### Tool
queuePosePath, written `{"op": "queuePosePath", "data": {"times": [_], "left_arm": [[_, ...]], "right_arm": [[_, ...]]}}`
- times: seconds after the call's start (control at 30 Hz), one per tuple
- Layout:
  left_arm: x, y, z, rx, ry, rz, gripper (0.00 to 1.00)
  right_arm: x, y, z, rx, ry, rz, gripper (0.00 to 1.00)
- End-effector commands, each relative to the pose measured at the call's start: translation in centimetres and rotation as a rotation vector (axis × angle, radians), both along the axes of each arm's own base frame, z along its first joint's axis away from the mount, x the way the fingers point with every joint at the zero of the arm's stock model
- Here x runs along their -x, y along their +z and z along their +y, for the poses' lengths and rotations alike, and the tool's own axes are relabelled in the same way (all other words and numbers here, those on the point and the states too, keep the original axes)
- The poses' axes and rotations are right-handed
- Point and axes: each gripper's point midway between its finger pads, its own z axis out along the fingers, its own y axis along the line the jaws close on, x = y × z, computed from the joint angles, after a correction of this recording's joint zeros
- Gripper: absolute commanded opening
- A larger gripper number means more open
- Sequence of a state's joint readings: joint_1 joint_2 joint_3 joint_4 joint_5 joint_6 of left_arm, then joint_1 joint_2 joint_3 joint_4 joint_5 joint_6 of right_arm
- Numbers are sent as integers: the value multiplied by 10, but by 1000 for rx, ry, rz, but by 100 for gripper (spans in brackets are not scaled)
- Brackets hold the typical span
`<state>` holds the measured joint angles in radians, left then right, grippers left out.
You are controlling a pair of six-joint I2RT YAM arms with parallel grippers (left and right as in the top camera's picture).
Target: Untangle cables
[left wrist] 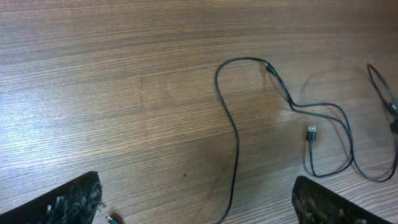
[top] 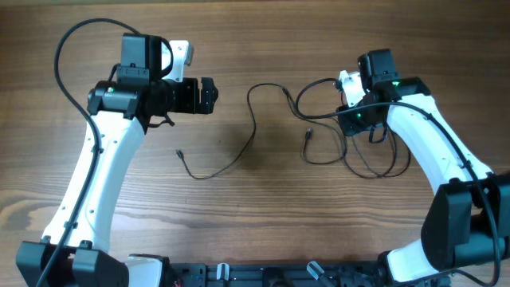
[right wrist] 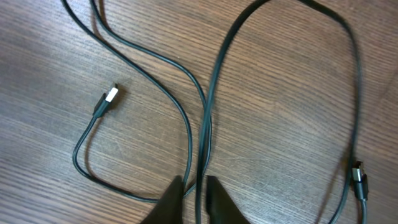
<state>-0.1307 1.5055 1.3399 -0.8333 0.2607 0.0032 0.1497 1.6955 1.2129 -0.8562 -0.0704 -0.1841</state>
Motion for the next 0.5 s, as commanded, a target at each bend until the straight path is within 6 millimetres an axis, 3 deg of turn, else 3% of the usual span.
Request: {"op": "queuePosePath", "data": {"times": [0.0, 0.07, 0.23, 0.47], "left_arm": [[0, 0, -2, 7, -22, -4, 100], [0, 0, -2, 7, -22, -4, 100], [0, 0, -2, 7, -22, -4, 100], [0, 0, -2, 7, -22, -4, 100]], "right_arm": [[-4, 14, 6, -33, 8, -32, 20], [-3, 13, 12, -62, 40, -24, 39], [1, 2, 11, -59, 37, -6, 38], [14, -31, 13, -75, 16, 67, 38]]}}
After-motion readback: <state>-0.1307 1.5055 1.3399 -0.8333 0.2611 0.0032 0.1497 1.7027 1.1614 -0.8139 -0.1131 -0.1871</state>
